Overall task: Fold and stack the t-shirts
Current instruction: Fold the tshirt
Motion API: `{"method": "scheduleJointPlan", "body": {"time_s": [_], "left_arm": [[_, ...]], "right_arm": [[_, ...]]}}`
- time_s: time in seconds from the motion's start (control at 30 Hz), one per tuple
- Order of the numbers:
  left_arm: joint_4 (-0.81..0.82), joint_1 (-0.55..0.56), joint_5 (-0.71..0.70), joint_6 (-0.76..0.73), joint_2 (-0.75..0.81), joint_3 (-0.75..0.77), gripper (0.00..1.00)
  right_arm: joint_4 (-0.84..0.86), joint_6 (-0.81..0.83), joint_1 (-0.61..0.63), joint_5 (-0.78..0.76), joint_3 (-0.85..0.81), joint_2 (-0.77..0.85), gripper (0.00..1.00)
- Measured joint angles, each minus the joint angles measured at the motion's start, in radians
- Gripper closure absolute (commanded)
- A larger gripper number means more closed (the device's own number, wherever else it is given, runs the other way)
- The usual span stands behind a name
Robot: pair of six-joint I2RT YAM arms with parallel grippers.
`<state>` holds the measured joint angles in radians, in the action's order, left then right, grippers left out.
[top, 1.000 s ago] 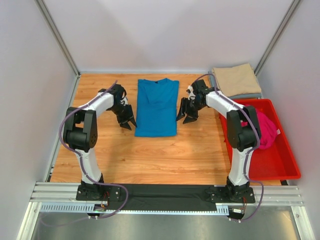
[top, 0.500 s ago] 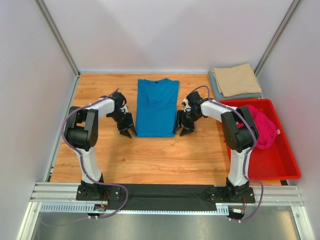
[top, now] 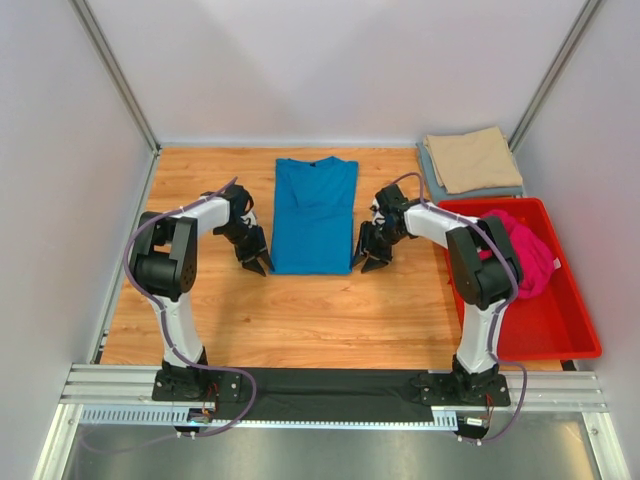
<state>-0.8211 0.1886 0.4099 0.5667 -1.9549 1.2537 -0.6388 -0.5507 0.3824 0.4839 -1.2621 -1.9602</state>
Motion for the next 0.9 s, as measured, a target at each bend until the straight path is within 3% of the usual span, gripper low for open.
{"method": "scheduleJointPlan", "body": {"time_s": [0.2, 0.53, 0.57, 0.7, 0.83, 0.87, 0.9], "left_arm": [[-0.003, 0.003, -0.004, 0.006, 0.0, 0.0, 0.61], [-0.005, 0.007, -0.005, 0.007, 0.0, 0.0, 0.64], [-0.005, 0.007, -0.005, 0.008, 0.0, 0.0, 0.66], [0.013, 0.008, 0.01, 0.02, -0.002, -0.018, 0.98], [0.016, 0.007, 0.039, 0.029, -0.011, -0.024, 1.0], [0.016, 0.007, 0.045, 0.03, -0.012, -0.024, 1.0], [0.016, 0.007, 0.049, 0.03, -0.013, -0.024, 1.0]], "right_arm": [[-0.016, -0.003, 0.003, -0.026, -0.018, 0.051, 0.51], [-0.011, -0.003, 0.035, -0.033, -0.034, 0.015, 0.54], [-0.01, -0.003, 0.036, -0.037, -0.031, 0.004, 0.56], [-0.008, -0.014, 0.034, -0.024, -0.009, -0.017, 0.67], [0.024, -0.026, 0.033, -0.002, 0.016, -0.017, 0.81], [0.035, -0.029, 0.033, 0.003, 0.024, -0.017, 0.94], [0.043, -0.026, 0.033, 0.009, 0.028, -0.017, 1.0]]}}
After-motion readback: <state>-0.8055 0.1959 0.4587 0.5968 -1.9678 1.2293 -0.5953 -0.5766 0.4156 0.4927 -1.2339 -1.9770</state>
